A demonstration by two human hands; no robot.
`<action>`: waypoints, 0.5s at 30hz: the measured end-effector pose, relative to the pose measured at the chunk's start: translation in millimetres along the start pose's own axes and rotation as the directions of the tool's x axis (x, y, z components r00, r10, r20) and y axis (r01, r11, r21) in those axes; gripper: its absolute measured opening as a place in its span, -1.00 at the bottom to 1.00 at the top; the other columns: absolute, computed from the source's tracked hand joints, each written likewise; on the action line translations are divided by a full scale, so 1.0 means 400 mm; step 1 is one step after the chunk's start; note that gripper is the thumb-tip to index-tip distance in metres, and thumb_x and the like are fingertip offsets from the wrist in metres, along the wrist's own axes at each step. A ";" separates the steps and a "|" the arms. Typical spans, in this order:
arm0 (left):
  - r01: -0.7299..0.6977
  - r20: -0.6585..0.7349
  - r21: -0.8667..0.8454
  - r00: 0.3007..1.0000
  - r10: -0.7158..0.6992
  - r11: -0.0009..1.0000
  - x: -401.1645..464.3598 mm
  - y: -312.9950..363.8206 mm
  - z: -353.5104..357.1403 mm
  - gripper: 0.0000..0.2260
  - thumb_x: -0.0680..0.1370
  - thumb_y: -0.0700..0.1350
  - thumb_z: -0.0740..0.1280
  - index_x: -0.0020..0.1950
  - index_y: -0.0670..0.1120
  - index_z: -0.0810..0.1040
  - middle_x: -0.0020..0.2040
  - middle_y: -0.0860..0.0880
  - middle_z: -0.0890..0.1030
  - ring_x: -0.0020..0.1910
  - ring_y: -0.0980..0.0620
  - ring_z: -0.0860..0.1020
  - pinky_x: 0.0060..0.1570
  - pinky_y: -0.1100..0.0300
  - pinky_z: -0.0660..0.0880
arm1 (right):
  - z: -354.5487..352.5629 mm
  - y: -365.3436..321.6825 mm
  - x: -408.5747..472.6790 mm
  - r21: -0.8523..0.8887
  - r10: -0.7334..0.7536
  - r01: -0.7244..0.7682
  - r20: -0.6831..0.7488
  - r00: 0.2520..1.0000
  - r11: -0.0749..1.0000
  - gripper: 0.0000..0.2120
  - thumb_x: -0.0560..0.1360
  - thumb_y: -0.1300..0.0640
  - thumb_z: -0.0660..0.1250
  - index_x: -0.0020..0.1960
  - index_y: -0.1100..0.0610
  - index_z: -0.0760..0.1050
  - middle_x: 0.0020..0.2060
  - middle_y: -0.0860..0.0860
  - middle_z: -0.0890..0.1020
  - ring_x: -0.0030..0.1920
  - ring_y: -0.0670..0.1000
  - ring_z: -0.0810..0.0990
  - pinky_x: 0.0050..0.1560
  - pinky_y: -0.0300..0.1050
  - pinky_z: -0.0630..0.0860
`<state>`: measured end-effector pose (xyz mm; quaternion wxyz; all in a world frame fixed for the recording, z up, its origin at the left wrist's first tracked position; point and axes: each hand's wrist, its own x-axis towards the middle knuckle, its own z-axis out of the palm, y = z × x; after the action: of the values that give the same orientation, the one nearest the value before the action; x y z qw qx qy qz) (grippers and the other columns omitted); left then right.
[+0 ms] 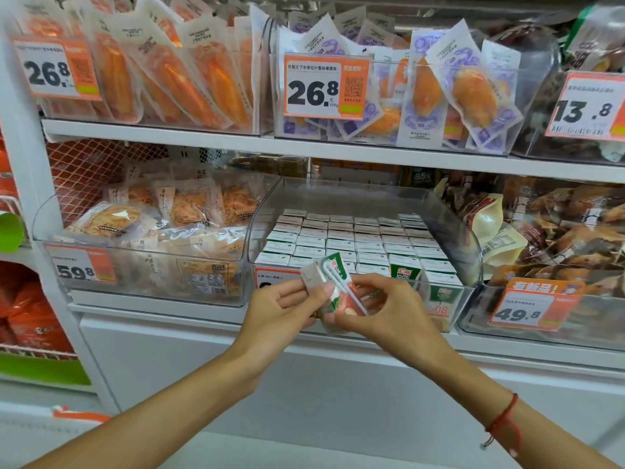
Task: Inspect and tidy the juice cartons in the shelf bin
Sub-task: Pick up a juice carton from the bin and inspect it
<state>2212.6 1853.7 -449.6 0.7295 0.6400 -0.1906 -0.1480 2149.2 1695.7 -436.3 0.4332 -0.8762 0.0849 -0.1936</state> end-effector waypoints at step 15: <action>0.085 0.182 -0.030 0.980 -0.078 0.996 0.014 0.012 -0.036 -0.73 0.61 -0.12 0.29 0.32 -0.05 0.53 0.12 0.00 0.69 0.12 0.07 0.65 0.09 0.29 0.57 | -0.036 0.031 0.018 0.318 0.130 -0.256 0.367 0.921 0.913 -0.72 0.52 0.03 0.37 0.22 0.04 0.60 0.03 -0.09 0.71 0.06 -0.12 0.66 0.01 -0.27 0.59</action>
<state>2223.9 1864.3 -445.8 0.7145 0.6175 -0.2265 -0.2387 2150.0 1675.4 -436.3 0.6116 -0.7889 0.0596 -0.0081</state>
